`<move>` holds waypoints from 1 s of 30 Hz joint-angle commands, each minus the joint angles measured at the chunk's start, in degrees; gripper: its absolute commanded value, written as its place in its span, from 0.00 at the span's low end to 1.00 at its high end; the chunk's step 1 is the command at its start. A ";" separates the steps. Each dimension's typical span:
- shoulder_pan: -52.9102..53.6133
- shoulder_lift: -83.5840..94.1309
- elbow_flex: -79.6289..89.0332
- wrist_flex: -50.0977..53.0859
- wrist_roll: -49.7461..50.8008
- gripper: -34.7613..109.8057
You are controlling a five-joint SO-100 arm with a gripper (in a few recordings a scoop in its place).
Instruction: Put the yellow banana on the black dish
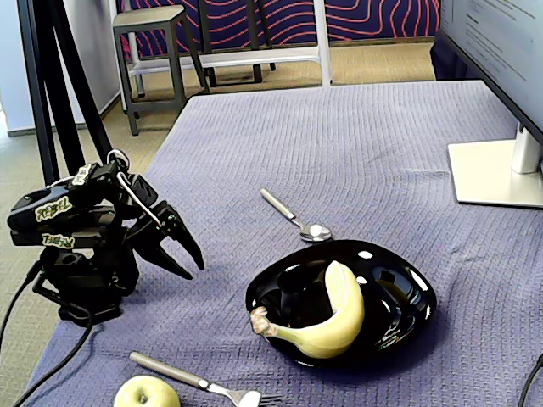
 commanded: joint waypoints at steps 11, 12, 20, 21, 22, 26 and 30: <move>2.46 0.79 -0.09 -1.67 2.55 0.24; 2.37 0.79 -0.09 -1.67 2.55 0.24; 1.05 0.53 0.00 -1.32 1.85 0.24; 0.44 0.35 0.00 -1.14 1.32 0.24; -0.53 0.18 0.00 -1.05 0.70 0.24; -0.62 0.44 -0.26 -0.97 3.52 0.24; -0.18 -0.44 -1.23 -0.70 8.96 0.24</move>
